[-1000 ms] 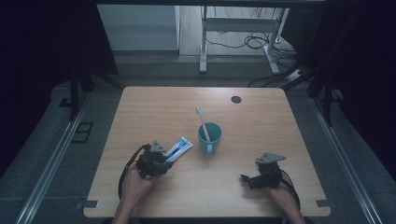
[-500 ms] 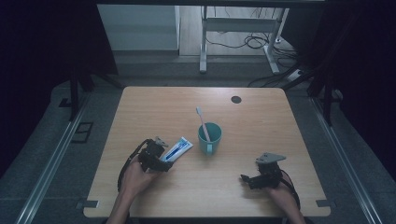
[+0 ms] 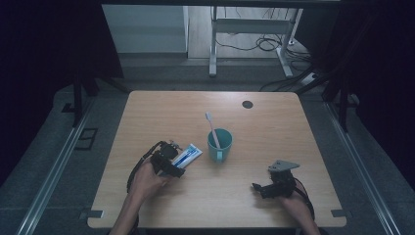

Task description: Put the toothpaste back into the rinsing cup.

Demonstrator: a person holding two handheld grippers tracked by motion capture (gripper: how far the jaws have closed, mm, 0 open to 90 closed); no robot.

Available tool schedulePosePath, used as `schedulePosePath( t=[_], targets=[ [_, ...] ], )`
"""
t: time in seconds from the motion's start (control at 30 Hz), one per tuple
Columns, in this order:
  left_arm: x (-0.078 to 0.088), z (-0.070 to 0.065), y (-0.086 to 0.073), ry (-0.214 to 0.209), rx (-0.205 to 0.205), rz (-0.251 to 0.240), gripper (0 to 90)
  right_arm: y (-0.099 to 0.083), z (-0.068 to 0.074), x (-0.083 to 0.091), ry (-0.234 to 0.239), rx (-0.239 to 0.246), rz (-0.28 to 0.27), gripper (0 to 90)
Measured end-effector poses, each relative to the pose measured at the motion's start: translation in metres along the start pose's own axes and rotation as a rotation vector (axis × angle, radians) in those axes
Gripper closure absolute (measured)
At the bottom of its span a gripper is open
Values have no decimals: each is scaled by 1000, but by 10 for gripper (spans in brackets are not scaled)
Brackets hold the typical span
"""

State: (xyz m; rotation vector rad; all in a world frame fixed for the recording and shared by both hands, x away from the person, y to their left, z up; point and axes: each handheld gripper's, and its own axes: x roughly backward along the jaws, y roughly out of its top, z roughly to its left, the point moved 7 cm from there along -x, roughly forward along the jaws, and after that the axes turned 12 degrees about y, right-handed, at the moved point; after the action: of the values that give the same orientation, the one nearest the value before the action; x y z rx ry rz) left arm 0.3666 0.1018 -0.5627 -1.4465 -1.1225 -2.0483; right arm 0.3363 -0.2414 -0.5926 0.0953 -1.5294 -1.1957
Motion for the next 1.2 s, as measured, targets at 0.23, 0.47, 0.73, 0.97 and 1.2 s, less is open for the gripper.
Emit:
schedulePosePath(
  t=[0.23,0.47,0.73,0.97,1.2],
  targets=[
    [-5,-1,9,10,-42,63,261,0,0,0,0,1,1,29],
    [-9,0,18,26,-60,124,325,0,0,0,0,1,1,29],
    [-13,2,26,26,-80,199,365,0,0,0,0,1,1,29],
    [-19,1,31,29,-89,251,407,0,0,0,0,2,1,29],
    [-22,0,35,24,-91,294,432,0,0,0,-1,3,1,29]
  ],
)
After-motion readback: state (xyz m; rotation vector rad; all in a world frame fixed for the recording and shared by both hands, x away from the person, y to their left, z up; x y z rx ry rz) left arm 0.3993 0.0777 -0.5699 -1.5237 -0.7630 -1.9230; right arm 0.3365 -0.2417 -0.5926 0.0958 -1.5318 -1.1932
